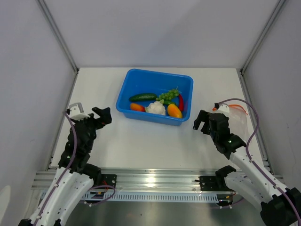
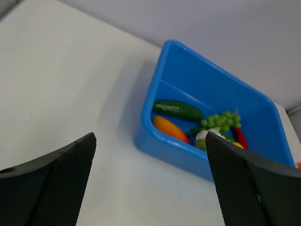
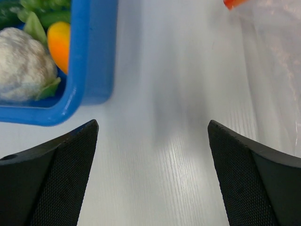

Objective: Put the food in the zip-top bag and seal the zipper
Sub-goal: Pick up the zipper food storage bag at the center of the board.

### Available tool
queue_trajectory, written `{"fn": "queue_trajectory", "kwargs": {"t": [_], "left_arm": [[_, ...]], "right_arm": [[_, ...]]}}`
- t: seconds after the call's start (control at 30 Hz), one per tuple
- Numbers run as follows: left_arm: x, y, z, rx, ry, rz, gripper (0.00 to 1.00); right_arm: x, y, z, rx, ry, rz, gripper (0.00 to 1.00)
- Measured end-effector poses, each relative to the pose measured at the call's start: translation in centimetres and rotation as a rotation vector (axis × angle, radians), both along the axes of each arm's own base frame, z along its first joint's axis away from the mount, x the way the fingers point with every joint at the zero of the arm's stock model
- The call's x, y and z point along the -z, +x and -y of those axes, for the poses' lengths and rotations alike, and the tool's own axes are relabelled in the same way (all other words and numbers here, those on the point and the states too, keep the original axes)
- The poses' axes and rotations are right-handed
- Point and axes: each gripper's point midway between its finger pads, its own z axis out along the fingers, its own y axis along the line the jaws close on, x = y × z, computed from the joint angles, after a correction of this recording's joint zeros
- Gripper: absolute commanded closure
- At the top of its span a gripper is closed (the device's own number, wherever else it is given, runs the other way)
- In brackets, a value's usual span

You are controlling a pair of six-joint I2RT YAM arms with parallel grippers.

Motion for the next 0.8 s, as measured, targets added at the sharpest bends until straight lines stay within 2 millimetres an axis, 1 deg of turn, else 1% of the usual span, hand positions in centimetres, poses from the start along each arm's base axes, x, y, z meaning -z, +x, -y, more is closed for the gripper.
{"fn": "queue_trajectory", "kwargs": {"t": [0.1, 0.17, 0.27, 0.4, 0.47, 0.57, 0.63, 0.7, 0.8], "left_arm": [[-0.1, -1.3, 0.9, 0.047, -0.060, -0.096, 0.01], [-0.1, -2.2, 0.9, 0.041, -0.112, -0.137, 0.00], [0.4, -3.6, 1.0, 0.059, -0.143, -0.160, 0.01], [0.3, -4.8, 1.5, 0.105, -0.160, -0.159, 0.01], [1.0, -4.9, 1.9, 0.128, -0.151, -0.196, 0.00], [2.8, -5.0, 2.9, 0.173, -0.124, -0.311, 0.00], [3.6, -5.2, 3.4, 0.200, -0.112, -0.372, 0.01], [3.9, -5.6, 3.9, 0.229, -0.107, -0.421, 0.00], [3.8, -6.1, 4.1, 0.247, -0.103, -0.459, 0.01]], "right_arm": [[1.3, -0.5, 0.2, 0.012, -0.008, -0.066, 0.01], [1.2, -0.7, 0.3, 0.017, -0.002, -0.087, 0.01], [0.1, -0.4, 0.1, 0.020, 0.047, -0.083, 0.02], [-1.6, 0.8, -0.1, 0.010, 0.084, -0.096, 0.01], [-2.6, 1.6, -1.0, -0.027, 0.084, -0.109, 0.01], [-4.1, 2.7, -2.7, -0.085, 0.084, -0.113, 0.01], [-5.6, 3.5, -4.5, -0.139, 0.075, -0.124, 0.01], [-7.3, 4.7, -6.3, -0.179, 0.070, -0.120, 0.01], [-9.1, 6.2, -8.9, -0.233, 0.055, -0.122, 0.00]]}}
